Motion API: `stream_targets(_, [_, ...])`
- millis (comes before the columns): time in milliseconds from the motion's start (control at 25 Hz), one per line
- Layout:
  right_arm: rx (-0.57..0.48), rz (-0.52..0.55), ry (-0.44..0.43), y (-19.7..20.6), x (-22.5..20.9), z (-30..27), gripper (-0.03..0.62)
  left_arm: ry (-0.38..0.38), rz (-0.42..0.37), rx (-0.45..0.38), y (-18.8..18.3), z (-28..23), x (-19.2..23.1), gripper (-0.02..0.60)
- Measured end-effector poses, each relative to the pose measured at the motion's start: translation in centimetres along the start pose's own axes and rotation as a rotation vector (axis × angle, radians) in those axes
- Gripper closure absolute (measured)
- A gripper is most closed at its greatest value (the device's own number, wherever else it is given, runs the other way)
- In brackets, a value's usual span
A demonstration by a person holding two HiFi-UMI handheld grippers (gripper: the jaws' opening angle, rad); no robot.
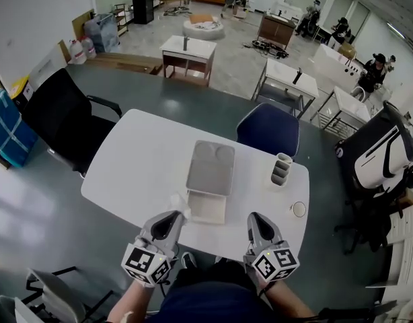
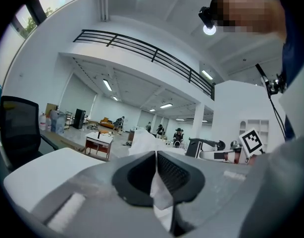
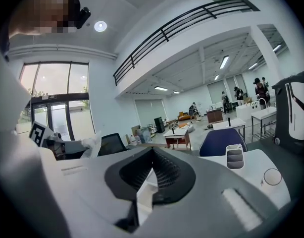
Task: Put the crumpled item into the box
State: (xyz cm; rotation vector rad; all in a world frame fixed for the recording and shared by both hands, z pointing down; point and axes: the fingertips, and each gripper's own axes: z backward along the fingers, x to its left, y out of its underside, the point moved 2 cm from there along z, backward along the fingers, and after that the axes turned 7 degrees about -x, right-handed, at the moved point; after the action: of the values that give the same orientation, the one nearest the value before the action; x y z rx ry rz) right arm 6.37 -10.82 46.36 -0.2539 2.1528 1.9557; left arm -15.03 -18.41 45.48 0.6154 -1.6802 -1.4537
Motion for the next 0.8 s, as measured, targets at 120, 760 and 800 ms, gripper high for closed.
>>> stream_targets(120, [-0.002,-0.004,0.021,-0.1,-1.4,-0.9,0.592,0.013,0.004,0.009,0.6,-1.3,0.2,0.569])
stream_targets(760, [0.035,-0.07,-0.013,0.3,-4.7,-6.0,0.592,0.013,-0.103,0.159,4.6,-8.5,1.6,0.569])
stream_targets(800, [0.036,-0.074,-0.011,0.3,-5.2,-6.1,0.592,0.016,-0.109,0.175,5.1,-9.0,1.6,0.569])
